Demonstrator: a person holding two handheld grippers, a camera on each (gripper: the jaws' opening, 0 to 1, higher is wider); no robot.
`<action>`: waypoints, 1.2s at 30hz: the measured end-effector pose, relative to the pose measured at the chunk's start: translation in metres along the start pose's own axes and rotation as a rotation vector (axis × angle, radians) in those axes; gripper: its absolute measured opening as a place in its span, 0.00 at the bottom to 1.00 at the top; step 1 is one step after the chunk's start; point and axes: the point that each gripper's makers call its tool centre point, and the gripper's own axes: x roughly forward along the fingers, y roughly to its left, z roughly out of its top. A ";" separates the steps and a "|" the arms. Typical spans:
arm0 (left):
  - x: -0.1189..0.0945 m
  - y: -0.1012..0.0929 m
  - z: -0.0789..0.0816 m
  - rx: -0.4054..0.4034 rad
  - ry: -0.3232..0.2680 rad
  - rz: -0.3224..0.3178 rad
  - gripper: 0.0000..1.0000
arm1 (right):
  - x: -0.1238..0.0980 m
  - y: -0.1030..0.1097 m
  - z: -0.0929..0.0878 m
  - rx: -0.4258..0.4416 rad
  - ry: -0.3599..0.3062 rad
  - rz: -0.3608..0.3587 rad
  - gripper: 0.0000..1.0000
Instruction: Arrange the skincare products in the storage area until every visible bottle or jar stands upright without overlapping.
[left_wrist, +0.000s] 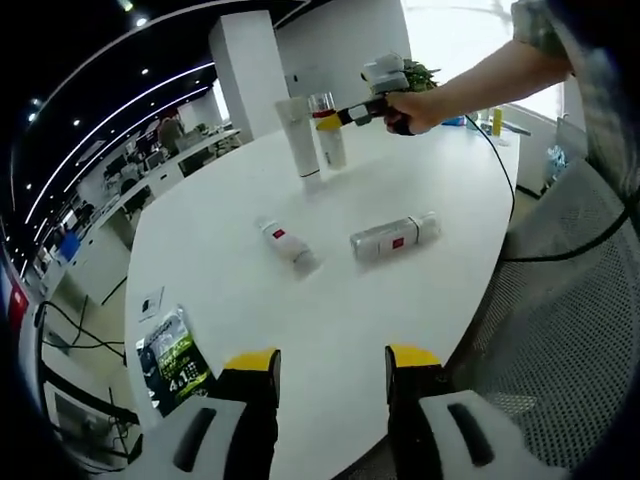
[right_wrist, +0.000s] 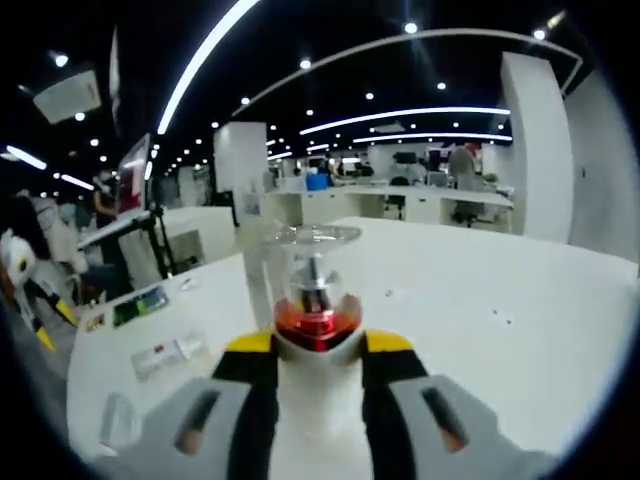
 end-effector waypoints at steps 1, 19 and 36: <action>0.000 0.000 0.000 -0.002 0.002 0.001 0.43 | 0.001 0.000 0.000 -0.004 -0.007 0.002 0.29; 0.001 -0.001 -0.002 -0.002 0.010 -0.001 0.43 | 0.001 0.001 -0.024 -0.004 -0.041 0.017 0.29; 0.001 -0.002 -0.001 -0.004 0.006 -0.009 0.42 | -0.001 0.004 -0.019 0.023 -0.038 0.051 0.34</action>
